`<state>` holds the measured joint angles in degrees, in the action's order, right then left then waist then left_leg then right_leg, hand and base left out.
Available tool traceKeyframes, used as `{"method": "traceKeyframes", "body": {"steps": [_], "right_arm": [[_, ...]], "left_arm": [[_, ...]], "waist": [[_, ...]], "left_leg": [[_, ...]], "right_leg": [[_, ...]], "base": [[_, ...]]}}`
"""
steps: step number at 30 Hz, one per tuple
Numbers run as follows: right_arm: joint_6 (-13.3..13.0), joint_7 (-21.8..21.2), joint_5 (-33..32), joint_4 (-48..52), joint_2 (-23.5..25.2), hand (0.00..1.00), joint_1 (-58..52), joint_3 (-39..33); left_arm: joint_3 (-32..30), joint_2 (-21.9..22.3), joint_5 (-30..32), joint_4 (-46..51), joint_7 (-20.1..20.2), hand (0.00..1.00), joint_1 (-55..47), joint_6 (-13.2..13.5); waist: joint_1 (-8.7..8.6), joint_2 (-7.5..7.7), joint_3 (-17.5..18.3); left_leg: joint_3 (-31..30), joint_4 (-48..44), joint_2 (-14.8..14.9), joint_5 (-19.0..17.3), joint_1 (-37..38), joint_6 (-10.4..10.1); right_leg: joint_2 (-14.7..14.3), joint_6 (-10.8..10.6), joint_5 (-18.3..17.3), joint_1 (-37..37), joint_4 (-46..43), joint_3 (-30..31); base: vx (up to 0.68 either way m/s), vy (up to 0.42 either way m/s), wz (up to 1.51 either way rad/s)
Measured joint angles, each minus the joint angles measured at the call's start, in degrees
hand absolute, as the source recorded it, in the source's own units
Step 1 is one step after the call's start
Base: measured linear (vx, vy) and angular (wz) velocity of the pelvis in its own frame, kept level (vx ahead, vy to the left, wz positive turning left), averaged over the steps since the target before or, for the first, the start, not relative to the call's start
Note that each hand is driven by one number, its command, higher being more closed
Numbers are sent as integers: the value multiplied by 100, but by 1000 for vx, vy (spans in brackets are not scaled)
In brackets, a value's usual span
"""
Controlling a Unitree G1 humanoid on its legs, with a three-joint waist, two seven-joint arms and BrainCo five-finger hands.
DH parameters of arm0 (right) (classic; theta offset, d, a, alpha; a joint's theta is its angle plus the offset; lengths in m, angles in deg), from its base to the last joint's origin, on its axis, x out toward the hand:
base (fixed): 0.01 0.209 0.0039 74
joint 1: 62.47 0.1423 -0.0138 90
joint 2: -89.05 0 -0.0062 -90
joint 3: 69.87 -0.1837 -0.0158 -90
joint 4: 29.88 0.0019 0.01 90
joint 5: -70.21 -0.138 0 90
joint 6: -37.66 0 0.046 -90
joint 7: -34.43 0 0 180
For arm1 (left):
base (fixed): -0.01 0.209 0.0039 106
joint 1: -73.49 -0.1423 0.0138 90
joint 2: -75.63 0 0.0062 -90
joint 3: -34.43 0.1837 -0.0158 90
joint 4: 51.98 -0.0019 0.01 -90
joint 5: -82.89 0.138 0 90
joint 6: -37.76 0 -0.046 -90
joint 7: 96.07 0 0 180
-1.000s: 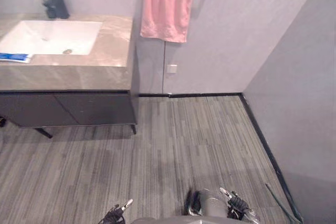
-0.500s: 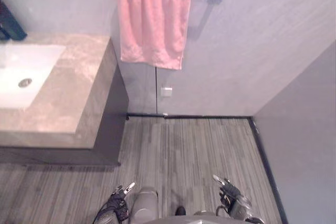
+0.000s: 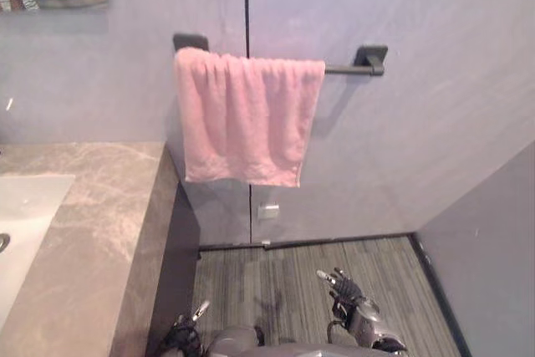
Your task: Organize washtable
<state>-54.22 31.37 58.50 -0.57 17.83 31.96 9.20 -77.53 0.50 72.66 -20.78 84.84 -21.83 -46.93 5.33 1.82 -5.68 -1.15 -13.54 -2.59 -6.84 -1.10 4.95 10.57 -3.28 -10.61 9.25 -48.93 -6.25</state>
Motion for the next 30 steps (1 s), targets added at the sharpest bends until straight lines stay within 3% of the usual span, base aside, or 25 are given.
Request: {"method": "traceKeyframes", "body": {"steps": [4,6,8,9,10,13,16,18,21,30], "right_arm": [[14,-22,1,-105,16,0,-171,-31],[37,-17,10,-259,5,0,-208,23],[94,-15,109,-275,11,0,-201,157],[108,-20,188,-286,18,0,-195,242],[113,-32,213,-285,-1,0,-174,249],[104,1,151,-72,-168,0,-132,484],[107,92,-65,1199,-292,0,-215,1011],[-94,132,-353,2630,-276,0,-293,1185],[-328,151,-543,3754,-361,0,-268,1426],[-540,208,-739,5502,-377,0,860,2435]], "left_arm": [[2,104,-53,45,-19,0,137,4],[-7,109,-55,47,-44,0,115,6],[-15,87,-58,46,-61,0,12,13],[-14,56,-66,48,-92,0,-45,18],[-3,52,-71,48,-127,0,-66,19],[176,112,-359,167,-158,0,-91,52],[352,196,-838,1455,-157,0,-467,126],[234,183,-1142,2787,-190,0,-846,241],[149,110,-1188,4101,-287,0,-1051,408],[-316,75,-1069,6670,-688,0,-1103,685]], "waist": [[-28,8,22],[-155,72,69],[-134,125,180],[-132,191,278],[-113,203,379],[-157,24,610],[-144,-61,650],[-132,-31,652],[-49,-18,661],[244,-20,639]], "left_leg": [[-188,-133,164,-389,8,-104],[-379,-236,155,-481,-51,-200],[-447,-232,158,-540,-44,-302],[-521,-220,137,-589,-51,-386],[-594,-220,133,-640,-69,-471],[-868,-127,259,-615,-188,-568],[-988,128,439,-560,-203,-664],[-1010,167,542,-571,-229,-721],[-1004,178,556,-568,-254,-735],[-1012,127,473,-570,-255,-734]], "right_leg": [[-291,-89,146,-69,2690,-152],[-356,-34,432,-148,3281,-73],[-403,-28,688,-221,3508,-82],[-424,4,1097,-335,3718,-94],[-447,-28,1012,-438,3966,-144],[-627,10,1032,-438,4301,-294],[-847,143,1134,-429,4577,-305],[-976,191,1175,-414,4670,-239],[-1003,231,1232,-432,4786,-211],[-920,201,1356,-595,5023,-238]], "base": [[-258,126,9],[-81,-44,48],[61,-184,35],[154,-336,26],[168,-335,20],[113,-264,23],[31,-192,-3],[6,-118,-14],[-2,-26,-4],[0,12,2]]}}
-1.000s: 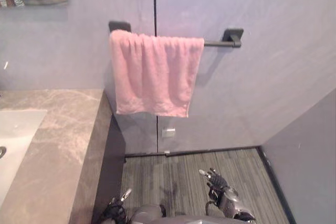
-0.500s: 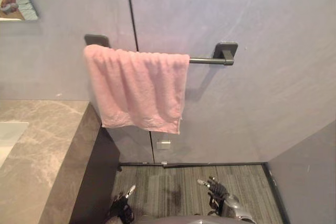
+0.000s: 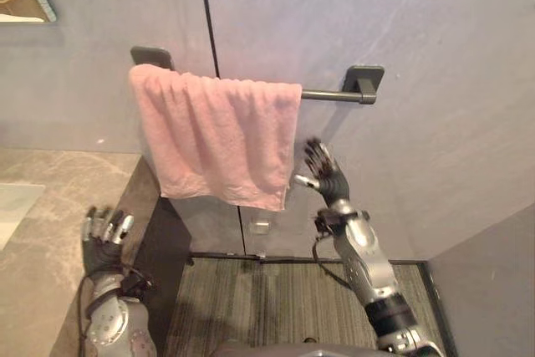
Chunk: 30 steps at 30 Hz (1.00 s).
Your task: Organize washtable
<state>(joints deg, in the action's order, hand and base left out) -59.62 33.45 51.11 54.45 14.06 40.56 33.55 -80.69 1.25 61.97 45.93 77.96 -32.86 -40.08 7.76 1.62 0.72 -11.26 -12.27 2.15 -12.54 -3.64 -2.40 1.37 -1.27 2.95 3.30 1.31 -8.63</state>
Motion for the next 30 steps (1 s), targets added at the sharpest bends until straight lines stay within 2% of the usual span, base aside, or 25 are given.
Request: {"method": "traceKeyframes", "body": {"steps": [1,6,12,13,17,22,27,30], "right_arm": [[-12,0,6,92,18,0,179,37],[-20,106,-1,104,180,0,681,55],[-15,185,-5,-304,185,0,1095,261],[-3,192,-6,-370,200,100,1134,291],[30,210,-9,-740,209,100,1290,295],[78,215,-15,-1151,204,100,1531,290],[136,216,-17,-1463,168,100,1742,274],[136,208,-63,-1463,175,100,1754,309]], "left_arm": [[-8,0,2,201,-33,0,17,9],[-206,3,5,659,-124,0,25,90],[-195,0,2,855,-147,0,53,117],[-189,-2,3,855,-147,0,78,117],[-174,-43,6,857,-159,0,211,117],[-42,-525,21,857,-191,0,354,121],[59,-741,221,856,-195,0,664,151],[115,-782,317,853,-197,0,756,150]], "waist": [[74,-1,-1],[222,13,-61],[251,4,-117],[267,4,-117],[391,5,-122],[414,43,-170],[410,128,-261],[409,125,-265]], "left_leg": [[0,5,-5,0,1,0],[-42,3,-16,4,9,-3],[-187,52,-56,23,13,-28],[-205,80,-59,38,12,-37],[-295,143,-78,68,4,-44],[-320,210,-98,110,16,-45],[-293,213,-102,112,23,-42],[-188,231,-101,112,50,-41]], "right_leg": [[6,0,0,-5,14,-3],[19,0,-1,-37,56,-76],[39,-2,1,-147,184,-227],[43,-2,1,-148,197,-246],[55,-1,0,-158,236,-327],[82,-1,1,-153,237,-346],[81,1,5,-141,236,-303],[81,-1,26,-116,238,-184]], "base": [[0,0,0],[30,-6,5],[28,-6,13],[25,-12,12],[20,-9,12],[1,0,3],[-4,1,-2],[11,13,-15]]}}
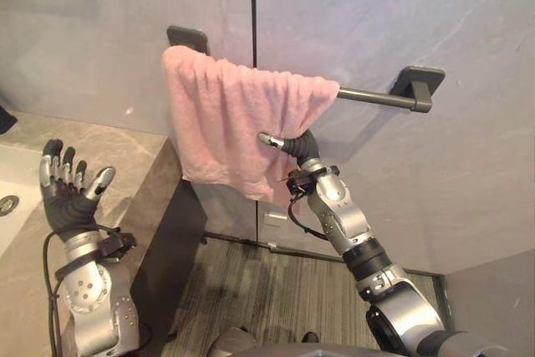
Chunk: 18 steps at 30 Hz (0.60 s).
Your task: Organize washtable
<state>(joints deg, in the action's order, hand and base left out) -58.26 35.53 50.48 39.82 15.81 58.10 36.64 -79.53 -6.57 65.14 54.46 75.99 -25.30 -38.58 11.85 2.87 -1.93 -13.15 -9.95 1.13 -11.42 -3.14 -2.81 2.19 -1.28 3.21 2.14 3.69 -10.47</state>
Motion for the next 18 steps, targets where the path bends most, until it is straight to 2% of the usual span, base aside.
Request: {"method": "traceKeyframes", "body": {"steps": [3,10,13,18], "right_arm": [[4,-4,-160,-2,-55,100,110,138],[14,-113,-165,11,-320,100,157,155],[14,-124,-168,74,-380,100,132,152],[18,-214,-171,521,-458,100,-150,95]], "left_arm": [[366,-402,110,-145,9,0,54,-3],[809,-862,346,-869,60,0,675,-65],[846,-903,362,-1098,73,0,761,-129],[1000,-997,511,-1508,71,0,895,-268]], "waist": [[5,10,-5],[-67,-12,-44],[-168,-3,-81],[-204,28,-165]], "left_leg": [[128,-18,-5,1,-52,1],[383,-45,-11,10,-63,17],[425,-54,-11,12,-59,20],[555,-58,-12,13,-66,24]], "right_leg": [[-8,-15,142,40,152,159],[-9,-25,271,167,151,455],[-10,-23,291,178,151,504],[-17,-30,353,250,151,653]], "base": [[-11,21,-28],[-38,22,-21],[-28,8,-8],[-15,8,-14]]}}
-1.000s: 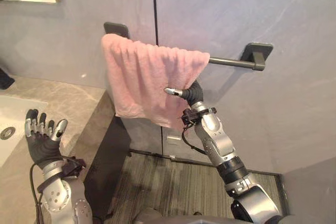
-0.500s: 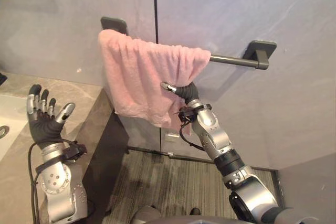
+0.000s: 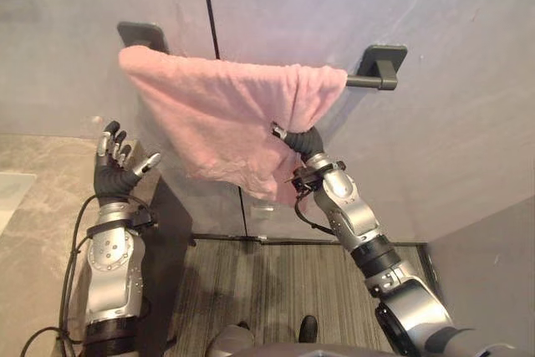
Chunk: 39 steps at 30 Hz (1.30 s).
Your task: Organize washtable
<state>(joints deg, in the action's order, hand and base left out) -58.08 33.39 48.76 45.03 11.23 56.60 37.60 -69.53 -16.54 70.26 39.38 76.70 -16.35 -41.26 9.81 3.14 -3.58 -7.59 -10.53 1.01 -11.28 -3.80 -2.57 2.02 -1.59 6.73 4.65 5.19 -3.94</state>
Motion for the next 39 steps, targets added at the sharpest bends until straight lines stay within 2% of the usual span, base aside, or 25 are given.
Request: {"method": "traceKeyframes", "body": {"steps": [4,6,17,26,27,32,35,39], "right_arm": [[9,-29,-14,188,-88,100,-131,-18],[3,-70,-151,252,-75,100,-190,-6],[-4,-124,-451,451,-184,100,-261,201],[-10,-124,-454,612,-178,100,-251,348],[-10,-124,-454,612,-178,100,-238,354],[-15,-123,-454,613,-168,100,-177,451],[-15,-123,-457,613,-167,100,-177,490],[-15,-125,-454,613,-42,100,-178,543]], "left_arm": [[224,-7,64,-314,-5,0,255,-65],[336,8,61,-400,-73,0,330,-100],[709,-1,16,-536,-356,0,521,-103],[1168,-36,-221,-533,-366,0,867,-82],[1226,-44,-222,-520,-365,100,896,-66],[1410,-74,-221,-241,-363,100,914,6],[1645,-108,-211,-160,-302,100,1221,32],[1664,-109,-206,-54,-301,100,1540,88]], "waist": [[-59,1,1],[-144,1,0],[-146,12,8],[-166,37,24],[-177,42,27],[-307,79,52],[-344,130,86],[-490,161,107]], "left_leg": [[83,-6,-21,2,-14,7],[135,-8,-30,2,-14,9],[300,-87,-39,24,-108,36],[293,-90,-57,119,-161,17],[293,-90,-57,126,-165,14],[298,-119,-55,132,-191,7],[320,-123,-55,132,-195,7],[408,-125,-55,123,-194,22]], "right_leg": [[3,-19,36,49,0,86],[5,-22,63,77,0,151],[16,-13,218,210,2,326],[39,7,314,258,9,328],[40,7,322,262,13,329],[40,10,346,279,15,338],[39,7,353,291,10,358],[41,-4,361,322,5,427]], "base": [[-3,17,-13],[-4,15,-12],[-33,9,-8],[-47,0,1],[-33,-2,0],[-8,-1,-1],[3,2,-5],[21,10,-10]]}}
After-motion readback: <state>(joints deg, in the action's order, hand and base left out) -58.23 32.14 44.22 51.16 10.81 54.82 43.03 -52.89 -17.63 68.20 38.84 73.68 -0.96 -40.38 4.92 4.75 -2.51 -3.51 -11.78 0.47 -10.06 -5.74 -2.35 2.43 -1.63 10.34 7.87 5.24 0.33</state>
